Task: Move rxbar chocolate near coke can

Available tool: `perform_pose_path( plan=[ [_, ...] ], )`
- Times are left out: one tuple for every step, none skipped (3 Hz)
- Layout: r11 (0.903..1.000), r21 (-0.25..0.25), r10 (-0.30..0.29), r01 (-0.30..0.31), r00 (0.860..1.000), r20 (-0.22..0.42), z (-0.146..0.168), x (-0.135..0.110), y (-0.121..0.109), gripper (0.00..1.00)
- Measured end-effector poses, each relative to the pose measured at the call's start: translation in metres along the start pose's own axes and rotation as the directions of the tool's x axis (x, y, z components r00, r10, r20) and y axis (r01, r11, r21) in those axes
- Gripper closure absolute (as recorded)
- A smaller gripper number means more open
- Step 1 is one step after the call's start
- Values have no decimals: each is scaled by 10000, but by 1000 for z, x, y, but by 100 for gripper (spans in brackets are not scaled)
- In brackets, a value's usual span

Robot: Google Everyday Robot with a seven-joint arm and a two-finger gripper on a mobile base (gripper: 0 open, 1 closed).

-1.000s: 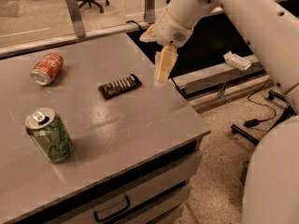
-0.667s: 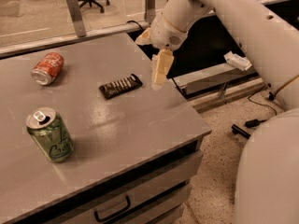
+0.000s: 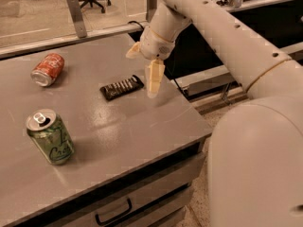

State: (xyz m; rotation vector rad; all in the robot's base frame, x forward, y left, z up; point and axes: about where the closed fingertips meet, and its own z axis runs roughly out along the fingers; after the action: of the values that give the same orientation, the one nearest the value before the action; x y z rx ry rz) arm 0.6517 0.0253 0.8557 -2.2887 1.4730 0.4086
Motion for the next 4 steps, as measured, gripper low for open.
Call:
perform_pose_path(
  plan=[
    [9993, -341, -135, 146, 9994, 311, 21, -3, -5, 17],
    [9983, -515, -242, 277, 9975, 668, 36, -9, -9, 41],
    [9981, -542, -259, 298, 9971, 718, 36, -11, -10, 64],
    [9981, -540, -258, 297, 9971, 720, 33, -13, -10, 88]
  ],
)
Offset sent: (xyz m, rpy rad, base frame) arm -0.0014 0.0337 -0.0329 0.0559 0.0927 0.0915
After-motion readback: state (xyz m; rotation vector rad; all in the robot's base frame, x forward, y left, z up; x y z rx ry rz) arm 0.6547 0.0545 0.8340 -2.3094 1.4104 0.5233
